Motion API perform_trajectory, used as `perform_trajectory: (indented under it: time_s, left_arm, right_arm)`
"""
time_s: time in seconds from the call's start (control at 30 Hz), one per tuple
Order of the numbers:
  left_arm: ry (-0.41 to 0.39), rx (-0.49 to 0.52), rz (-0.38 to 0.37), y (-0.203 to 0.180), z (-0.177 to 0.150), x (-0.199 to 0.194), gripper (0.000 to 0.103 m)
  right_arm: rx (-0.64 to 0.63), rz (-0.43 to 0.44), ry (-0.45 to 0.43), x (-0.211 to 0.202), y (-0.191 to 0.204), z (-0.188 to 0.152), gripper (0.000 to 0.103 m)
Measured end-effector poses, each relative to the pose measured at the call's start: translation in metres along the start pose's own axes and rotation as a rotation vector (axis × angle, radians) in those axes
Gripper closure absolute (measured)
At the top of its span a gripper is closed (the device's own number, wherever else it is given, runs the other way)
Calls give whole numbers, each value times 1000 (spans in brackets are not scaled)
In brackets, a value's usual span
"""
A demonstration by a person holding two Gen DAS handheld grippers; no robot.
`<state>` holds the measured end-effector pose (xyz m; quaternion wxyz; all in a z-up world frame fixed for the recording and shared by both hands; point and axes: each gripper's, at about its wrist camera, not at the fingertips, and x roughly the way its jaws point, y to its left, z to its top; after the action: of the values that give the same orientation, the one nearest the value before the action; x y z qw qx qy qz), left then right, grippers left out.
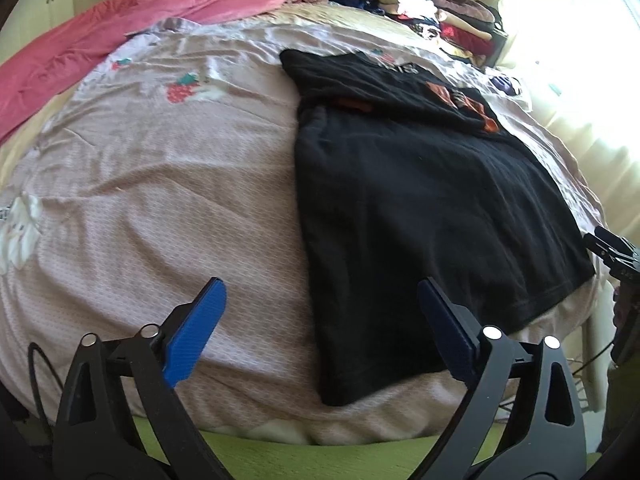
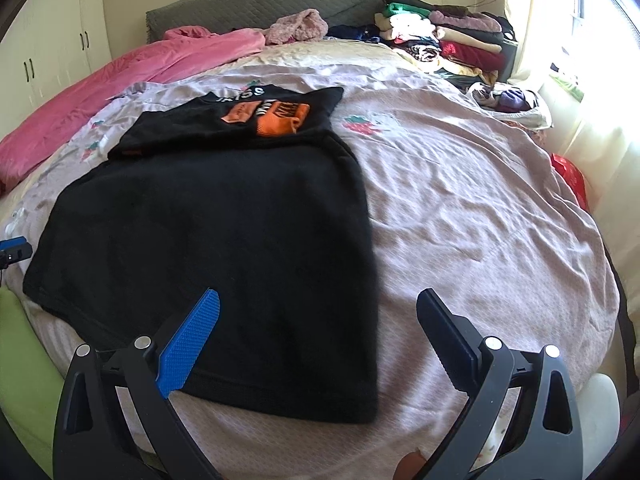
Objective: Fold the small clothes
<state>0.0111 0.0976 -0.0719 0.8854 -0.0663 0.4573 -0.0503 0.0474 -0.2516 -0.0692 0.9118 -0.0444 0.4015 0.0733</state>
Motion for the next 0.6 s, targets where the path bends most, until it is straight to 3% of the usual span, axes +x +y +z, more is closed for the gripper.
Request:
perform_trajectory:
  time_s: [0.23,0.3,0.33,0.37,0.43,0.53,0.6]
  left_arm:
    - [39,-13,-25,-4,-7,10,16]
    - [58,-18,-34,-4,-9,13,26]
    - [67,-19,-33,-4,-9,15,26]
    - [74,-19,-28,-5,-10,17,27]
    - [76,-16,-28,-6,-10,17,35]
    - [81,-17,-37,-5,-10,17,57]
    - [89,-26,-56,-2,-12,16,81]
  right_arm:
    - [15,30,27,-3,-16,-11,5]
    - [25,44,39,-2,-20,-13,6]
    - [28,45,41,-2,-20,-14,7]
    - [30,50,42,-2,-21,-15,17]
    - [32,69,57,0,-21,-16,37]
    - [27,91,73,5,-19,-17,50]
    - [11,100,102,13,-16,-19,57]
